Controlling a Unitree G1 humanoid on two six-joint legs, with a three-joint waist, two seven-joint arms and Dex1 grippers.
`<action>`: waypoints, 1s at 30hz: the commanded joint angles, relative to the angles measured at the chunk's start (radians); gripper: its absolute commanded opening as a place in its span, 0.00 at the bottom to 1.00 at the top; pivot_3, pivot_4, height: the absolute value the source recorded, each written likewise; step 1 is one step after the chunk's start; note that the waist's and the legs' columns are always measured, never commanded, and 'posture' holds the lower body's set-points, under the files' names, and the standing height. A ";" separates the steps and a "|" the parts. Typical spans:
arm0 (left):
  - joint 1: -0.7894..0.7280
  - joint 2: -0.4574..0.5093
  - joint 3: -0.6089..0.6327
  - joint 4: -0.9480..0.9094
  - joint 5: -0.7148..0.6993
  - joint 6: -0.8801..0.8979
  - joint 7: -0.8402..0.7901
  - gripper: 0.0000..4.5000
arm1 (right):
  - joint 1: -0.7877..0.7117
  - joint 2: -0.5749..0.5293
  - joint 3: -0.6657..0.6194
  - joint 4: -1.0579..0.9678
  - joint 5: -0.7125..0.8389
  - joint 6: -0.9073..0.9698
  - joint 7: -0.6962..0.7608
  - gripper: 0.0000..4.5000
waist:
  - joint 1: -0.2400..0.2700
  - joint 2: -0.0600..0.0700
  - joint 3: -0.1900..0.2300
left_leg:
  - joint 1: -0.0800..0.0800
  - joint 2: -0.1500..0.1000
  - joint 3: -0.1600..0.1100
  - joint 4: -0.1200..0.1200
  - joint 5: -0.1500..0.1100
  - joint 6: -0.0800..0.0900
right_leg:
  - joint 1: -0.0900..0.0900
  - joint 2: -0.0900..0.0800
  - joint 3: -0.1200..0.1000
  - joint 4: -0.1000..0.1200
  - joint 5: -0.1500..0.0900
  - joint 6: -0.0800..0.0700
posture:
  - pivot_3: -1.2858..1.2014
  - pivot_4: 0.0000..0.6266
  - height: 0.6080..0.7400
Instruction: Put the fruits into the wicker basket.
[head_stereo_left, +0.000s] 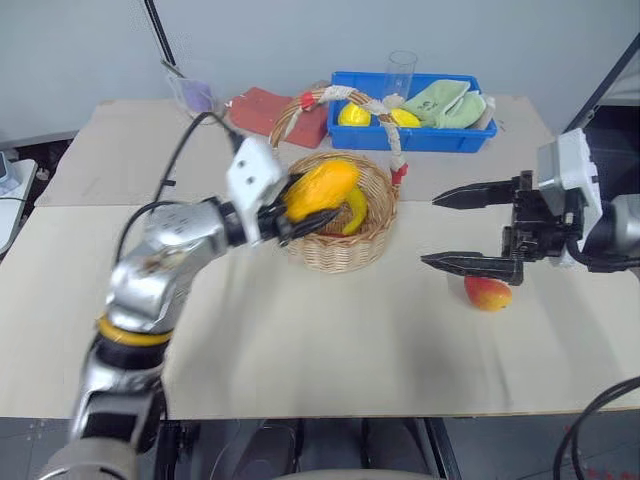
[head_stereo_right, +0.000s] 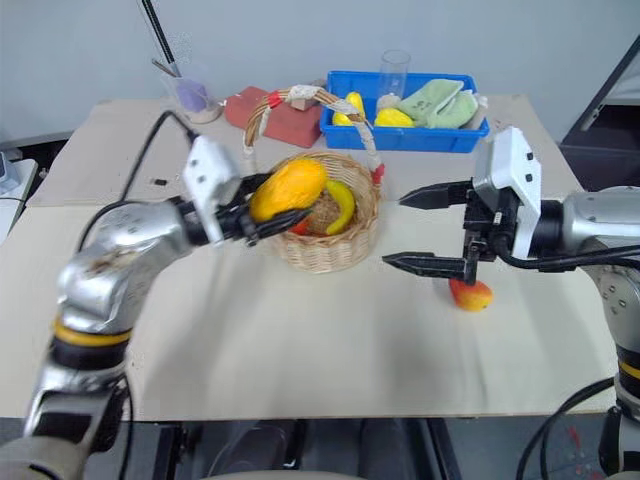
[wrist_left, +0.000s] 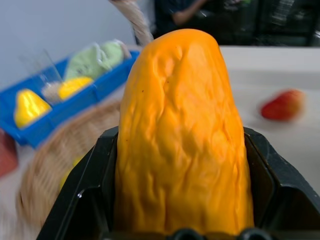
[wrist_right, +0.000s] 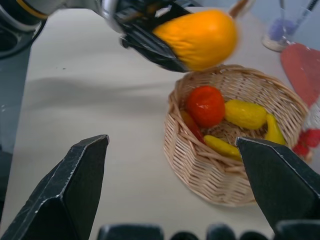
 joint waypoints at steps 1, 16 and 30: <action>-0.036 -0.026 -0.020 0.077 0.083 -0.115 0.020 0.57 | 0.022 -0.013 -0.062 -0.047 0.016 0.008 -0.045 1.00 | -0.001 0.000 0.000 | 0.000 0.000 0.000 0.000 0.000 0.000 | 0.000 0.000 0.000 0.000 0.000 0.000 | 0.52 0.24 1.00; 0.076 0.157 0.034 -0.152 -0.112 -0.033 -0.311 1.00 | 0.334 -0.121 -0.052 0.051 -0.260 -0.070 -0.124 1.00 | 0.005 0.000 0.000 | 0.000 -0.001 0.000 0.002 0.000 0.001 | 0.000 -0.001 0.001 0.000 0.001 0.003 | 0.52 0.24 1.00; 0.193 0.294 0.041 -0.345 -0.207 0.035 -0.388 1.00 | 0.281 -0.056 0.148 0.395 -0.427 -0.156 -0.109 0.82 | 0.003 0.000 0.000 | 0.001 -0.001 0.000 0.002 -0.002 0.003 | 0.002 0.000 0.001 -0.001 0.001 0.003 | 0.52 0.24 1.00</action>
